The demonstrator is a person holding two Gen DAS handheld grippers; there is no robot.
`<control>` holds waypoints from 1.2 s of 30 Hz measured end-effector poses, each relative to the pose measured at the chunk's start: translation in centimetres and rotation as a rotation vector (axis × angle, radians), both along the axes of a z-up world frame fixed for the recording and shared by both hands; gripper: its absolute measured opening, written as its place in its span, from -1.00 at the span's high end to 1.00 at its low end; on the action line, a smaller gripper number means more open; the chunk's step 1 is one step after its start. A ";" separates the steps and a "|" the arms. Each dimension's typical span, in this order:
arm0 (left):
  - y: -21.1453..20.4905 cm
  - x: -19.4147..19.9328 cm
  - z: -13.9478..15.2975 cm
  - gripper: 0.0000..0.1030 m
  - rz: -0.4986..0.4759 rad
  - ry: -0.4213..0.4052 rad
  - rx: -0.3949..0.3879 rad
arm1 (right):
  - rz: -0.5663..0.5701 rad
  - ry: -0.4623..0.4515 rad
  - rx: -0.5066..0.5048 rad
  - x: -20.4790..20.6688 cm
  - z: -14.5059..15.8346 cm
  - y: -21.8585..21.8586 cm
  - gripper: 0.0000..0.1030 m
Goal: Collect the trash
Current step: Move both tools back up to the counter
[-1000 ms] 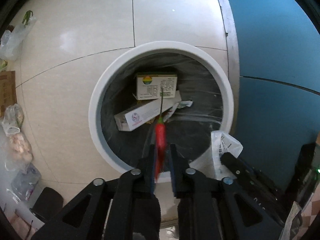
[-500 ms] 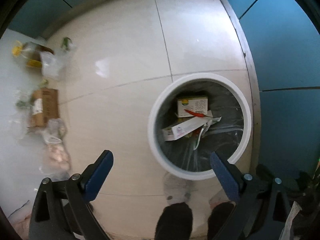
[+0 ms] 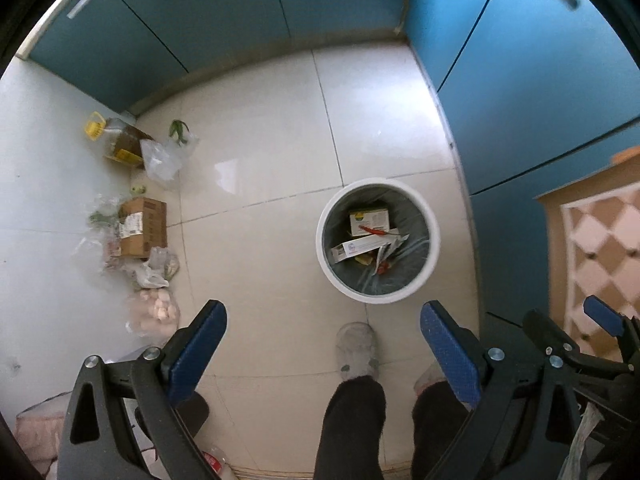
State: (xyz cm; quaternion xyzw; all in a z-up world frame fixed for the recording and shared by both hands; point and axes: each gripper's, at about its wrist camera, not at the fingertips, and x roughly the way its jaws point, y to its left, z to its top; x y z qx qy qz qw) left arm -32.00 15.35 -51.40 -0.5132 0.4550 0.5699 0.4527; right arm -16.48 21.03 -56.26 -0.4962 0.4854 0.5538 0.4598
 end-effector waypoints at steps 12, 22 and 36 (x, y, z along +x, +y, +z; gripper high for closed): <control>-5.3 1.3 15.4 -0.92 0.017 -0.007 0.149 | 0.016 0.051 0.139 3.0 20.4 -4.9 -1.00; -7.8 4.2 23.9 -0.92 0.008 0.080 0.244 | 0.020 0.170 0.208 5.6 31.9 -8.5 -1.00; -3.8 26.2 31.1 -0.93 -0.377 0.086 0.439 | -0.461 0.247 0.385 26.1 39.7 -14.6 -1.00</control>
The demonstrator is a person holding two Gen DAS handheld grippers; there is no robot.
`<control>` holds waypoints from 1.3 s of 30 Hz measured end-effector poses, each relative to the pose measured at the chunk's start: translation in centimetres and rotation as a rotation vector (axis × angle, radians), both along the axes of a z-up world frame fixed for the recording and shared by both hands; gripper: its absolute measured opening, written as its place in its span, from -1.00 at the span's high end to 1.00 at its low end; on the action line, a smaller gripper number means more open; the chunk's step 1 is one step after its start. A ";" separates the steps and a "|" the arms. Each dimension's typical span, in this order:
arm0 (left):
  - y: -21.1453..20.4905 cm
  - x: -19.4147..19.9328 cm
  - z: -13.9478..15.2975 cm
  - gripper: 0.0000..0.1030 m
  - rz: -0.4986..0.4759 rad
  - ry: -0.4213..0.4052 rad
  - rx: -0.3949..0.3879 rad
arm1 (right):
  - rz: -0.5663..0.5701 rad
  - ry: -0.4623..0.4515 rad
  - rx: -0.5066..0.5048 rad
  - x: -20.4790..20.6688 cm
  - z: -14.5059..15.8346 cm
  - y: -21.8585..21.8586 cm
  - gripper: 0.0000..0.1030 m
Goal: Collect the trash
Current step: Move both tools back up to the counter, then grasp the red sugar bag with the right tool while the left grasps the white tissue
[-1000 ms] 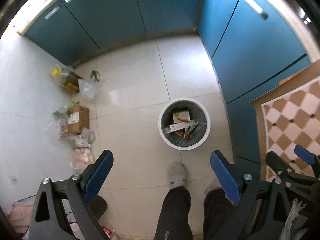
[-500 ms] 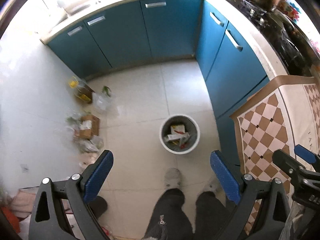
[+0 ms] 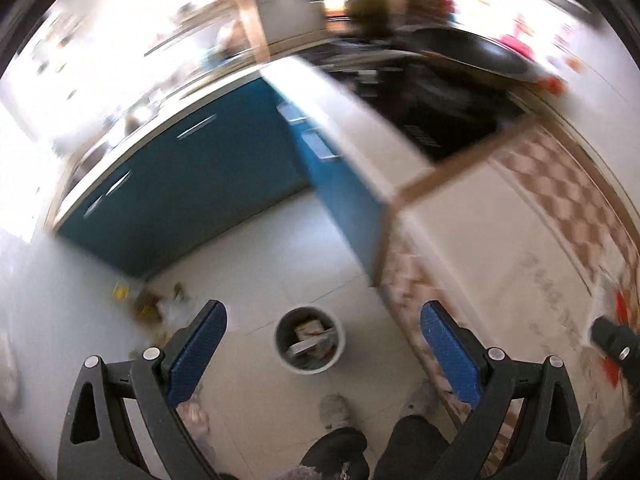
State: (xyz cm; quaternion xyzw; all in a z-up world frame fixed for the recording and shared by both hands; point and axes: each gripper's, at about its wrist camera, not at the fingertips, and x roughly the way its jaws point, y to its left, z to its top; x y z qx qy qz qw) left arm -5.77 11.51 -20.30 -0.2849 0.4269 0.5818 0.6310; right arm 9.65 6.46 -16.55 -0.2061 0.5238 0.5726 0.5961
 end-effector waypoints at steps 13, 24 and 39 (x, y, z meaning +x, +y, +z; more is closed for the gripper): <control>-2.7 18.3 -7.6 -0.93 -0.256 0.201 -0.096 | -0.686 0.349 -0.168 24.0 -11.5 -15.9 -0.98; -2.0 20.8 -9.4 -0.93 -0.252 0.278 -0.122 | -1.020 0.653 0.102 26.5 -17.5 -15.5 -0.57; -3.4 26.8 -7.8 -0.93 -0.405 0.283 -0.069 | -1.176 0.465 0.116 31.4 -15.7 -19.2 0.75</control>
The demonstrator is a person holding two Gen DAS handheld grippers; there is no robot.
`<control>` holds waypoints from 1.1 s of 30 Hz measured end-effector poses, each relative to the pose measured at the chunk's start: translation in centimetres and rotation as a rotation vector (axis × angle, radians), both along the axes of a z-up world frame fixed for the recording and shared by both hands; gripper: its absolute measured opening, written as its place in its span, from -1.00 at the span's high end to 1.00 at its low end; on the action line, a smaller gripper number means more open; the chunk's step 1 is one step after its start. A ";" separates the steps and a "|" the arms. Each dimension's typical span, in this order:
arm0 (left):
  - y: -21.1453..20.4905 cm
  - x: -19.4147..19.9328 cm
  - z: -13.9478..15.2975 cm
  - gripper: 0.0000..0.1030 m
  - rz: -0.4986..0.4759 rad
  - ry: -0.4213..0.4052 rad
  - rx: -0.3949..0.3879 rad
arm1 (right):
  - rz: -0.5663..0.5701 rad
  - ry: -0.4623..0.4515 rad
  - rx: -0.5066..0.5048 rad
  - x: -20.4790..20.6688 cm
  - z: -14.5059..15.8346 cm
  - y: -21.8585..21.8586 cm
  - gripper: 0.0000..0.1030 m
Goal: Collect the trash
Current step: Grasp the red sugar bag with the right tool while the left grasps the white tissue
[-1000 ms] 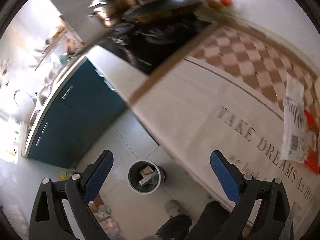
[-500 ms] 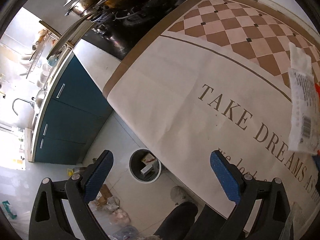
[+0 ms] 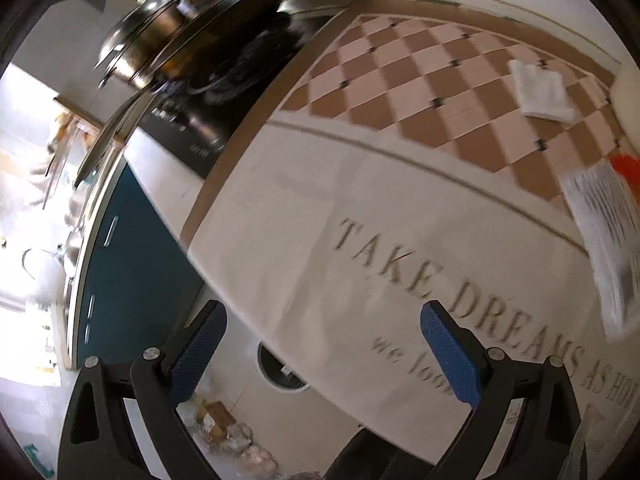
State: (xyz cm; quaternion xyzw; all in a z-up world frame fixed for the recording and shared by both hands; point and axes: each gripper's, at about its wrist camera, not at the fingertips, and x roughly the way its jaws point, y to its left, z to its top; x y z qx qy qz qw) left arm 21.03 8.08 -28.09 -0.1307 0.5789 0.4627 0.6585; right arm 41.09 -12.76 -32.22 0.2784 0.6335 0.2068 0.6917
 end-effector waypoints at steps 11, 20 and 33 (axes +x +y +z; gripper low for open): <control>1.6 13.7 -1.0 -0.93 -0.152 -0.138 -0.212 | -0.034 -0.120 -0.160 3.0 3.5 -10.7 0.76; 6.8 24.3 -4.0 -0.77 -0.173 -0.155 -0.215 | -0.131 -0.108 -0.154 6.1 0.9 -10.3 0.76; 5.6 23.8 -4.1 0.89 -0.234 -0.157 -0.219 | -0.096 -0.128 -0.185 7.6 0.6 -9.5 0.77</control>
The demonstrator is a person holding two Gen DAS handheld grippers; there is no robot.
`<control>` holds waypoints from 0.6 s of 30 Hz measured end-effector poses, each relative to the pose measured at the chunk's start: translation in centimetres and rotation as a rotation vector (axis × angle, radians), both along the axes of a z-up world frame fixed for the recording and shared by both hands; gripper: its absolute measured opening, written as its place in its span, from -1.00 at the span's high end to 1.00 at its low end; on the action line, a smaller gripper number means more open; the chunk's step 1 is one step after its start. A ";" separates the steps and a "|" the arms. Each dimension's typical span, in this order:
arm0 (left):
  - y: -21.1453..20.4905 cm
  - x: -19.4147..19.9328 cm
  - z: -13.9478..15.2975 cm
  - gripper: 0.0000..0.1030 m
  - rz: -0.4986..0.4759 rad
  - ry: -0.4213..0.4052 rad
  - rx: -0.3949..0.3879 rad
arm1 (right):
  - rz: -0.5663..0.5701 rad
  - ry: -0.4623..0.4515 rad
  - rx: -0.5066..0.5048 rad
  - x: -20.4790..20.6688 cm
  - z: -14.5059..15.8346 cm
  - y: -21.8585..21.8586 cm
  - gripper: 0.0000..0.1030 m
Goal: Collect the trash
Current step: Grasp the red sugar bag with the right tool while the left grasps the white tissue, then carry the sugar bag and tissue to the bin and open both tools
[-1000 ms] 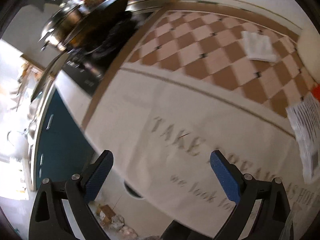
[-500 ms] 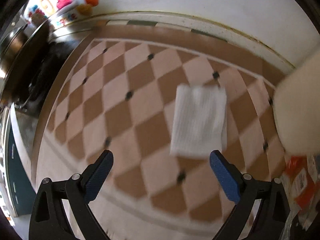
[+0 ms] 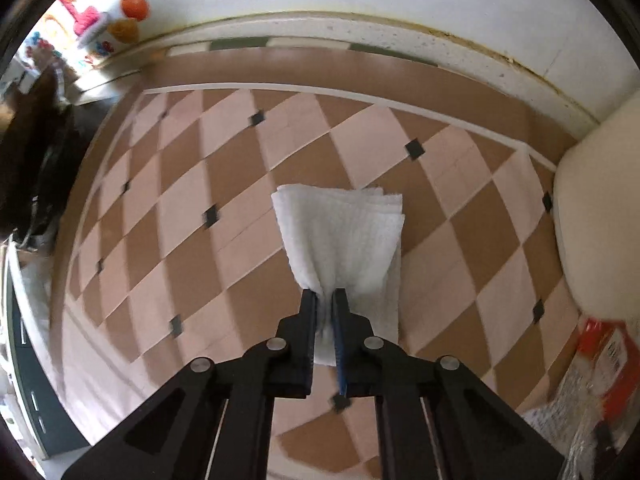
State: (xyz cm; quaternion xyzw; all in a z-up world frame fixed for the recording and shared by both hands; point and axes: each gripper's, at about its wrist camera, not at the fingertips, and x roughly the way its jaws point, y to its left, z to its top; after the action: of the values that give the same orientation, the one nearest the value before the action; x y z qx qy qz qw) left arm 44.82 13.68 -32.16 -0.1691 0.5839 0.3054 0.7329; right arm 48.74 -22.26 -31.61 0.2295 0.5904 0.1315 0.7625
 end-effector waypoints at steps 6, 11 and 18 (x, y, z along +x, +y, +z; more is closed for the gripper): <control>-2.4 -5.4 2.6 0.90 0.045 -0.035 0.013 | 0.077 -0.061 -0.021 -0.4 2.6 0.5 0.80; -4.0 -10.1 5.7 0.90 0.083 -0.092 0.015 | 0.157 -0.121 -0.041 -2.6 5.4 0.7 0.85; -3.6 -18.4 10.6 0.90 0.152 -0.184 0.039 | 0.313 -0.211 -0.062 -7.1 9.8 2.8 0.89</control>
State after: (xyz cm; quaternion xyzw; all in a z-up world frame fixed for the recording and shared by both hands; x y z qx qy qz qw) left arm 26.40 10.05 -21.53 -0.2262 0.4935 0.3545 0.7613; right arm 41.61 -19.44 -21.80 0.0964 0.5394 0.2537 0.7971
